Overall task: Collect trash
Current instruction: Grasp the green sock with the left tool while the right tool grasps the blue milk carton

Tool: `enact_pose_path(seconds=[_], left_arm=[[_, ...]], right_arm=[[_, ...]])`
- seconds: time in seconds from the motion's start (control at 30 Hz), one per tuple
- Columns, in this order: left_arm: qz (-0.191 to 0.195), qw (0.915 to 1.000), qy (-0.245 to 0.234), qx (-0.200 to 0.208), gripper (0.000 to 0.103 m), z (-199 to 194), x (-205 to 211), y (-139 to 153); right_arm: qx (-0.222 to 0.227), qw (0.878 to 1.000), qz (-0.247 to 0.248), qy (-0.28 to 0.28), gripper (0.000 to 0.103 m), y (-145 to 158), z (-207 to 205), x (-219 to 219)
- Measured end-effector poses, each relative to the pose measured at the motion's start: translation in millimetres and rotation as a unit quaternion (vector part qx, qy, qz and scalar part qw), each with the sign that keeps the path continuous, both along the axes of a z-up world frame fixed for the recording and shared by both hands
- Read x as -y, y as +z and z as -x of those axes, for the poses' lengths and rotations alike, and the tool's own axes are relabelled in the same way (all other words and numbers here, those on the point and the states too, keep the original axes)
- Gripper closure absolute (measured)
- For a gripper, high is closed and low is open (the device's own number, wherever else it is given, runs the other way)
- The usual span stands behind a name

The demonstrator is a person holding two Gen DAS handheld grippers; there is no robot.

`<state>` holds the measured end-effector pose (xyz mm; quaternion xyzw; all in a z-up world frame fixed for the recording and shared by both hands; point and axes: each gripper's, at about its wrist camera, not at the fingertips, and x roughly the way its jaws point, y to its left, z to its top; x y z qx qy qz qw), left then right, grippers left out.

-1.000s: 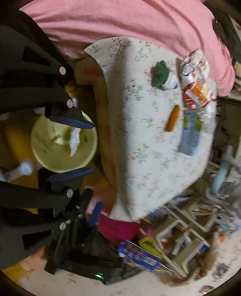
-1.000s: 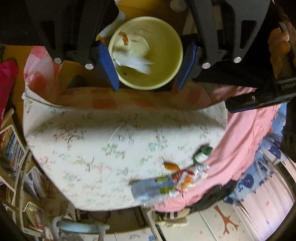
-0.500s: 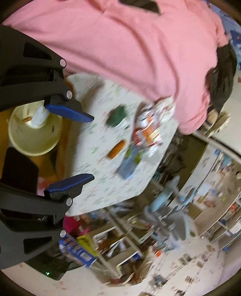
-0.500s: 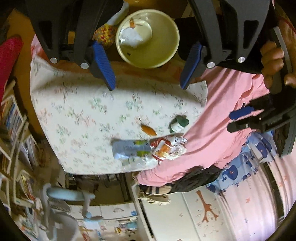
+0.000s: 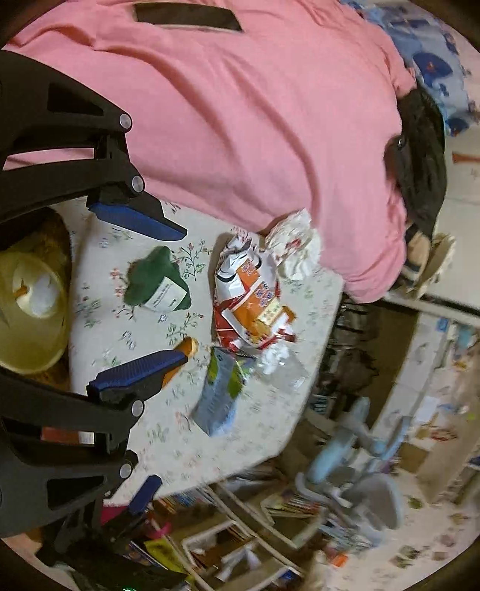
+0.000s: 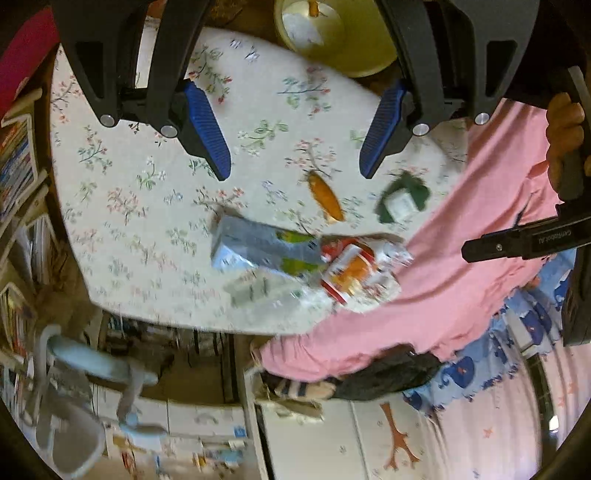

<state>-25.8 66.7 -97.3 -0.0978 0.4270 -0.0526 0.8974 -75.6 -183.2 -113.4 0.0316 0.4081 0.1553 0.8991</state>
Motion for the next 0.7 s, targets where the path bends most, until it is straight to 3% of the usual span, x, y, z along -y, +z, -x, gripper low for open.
enact_pose_path(seconds=[0.33,0.4,0.5,0.7], left_arm=[[-0.03,0.9959,-0.012,-0.085,0.044,-42.0,15.7,-63.8],[-0.027,0.9964,-0.023,-0.077,0.044,-43.9,19.4,-60.9],[-0.054,0.9955,-0.029,-0.072,0.042,-47.2,25.9,-61.0],[-0.067,0.9929,-0.039,-0.091,0.042,-54.5,28.9,-68.4]], right_arm=[[0.04,0.998,0.044,0.001,0.033,11.9,-45.0,5.1],[0.043,0.998,0.049,-0.002,0.033,12.5,-53.2,8.0],[0.051,0.997,0.06,0.004,0.03,13.9,-66.1,6.8],[0.04,0.989,0.124,0.07,0.025,8.0,-95.6,-22.6]])
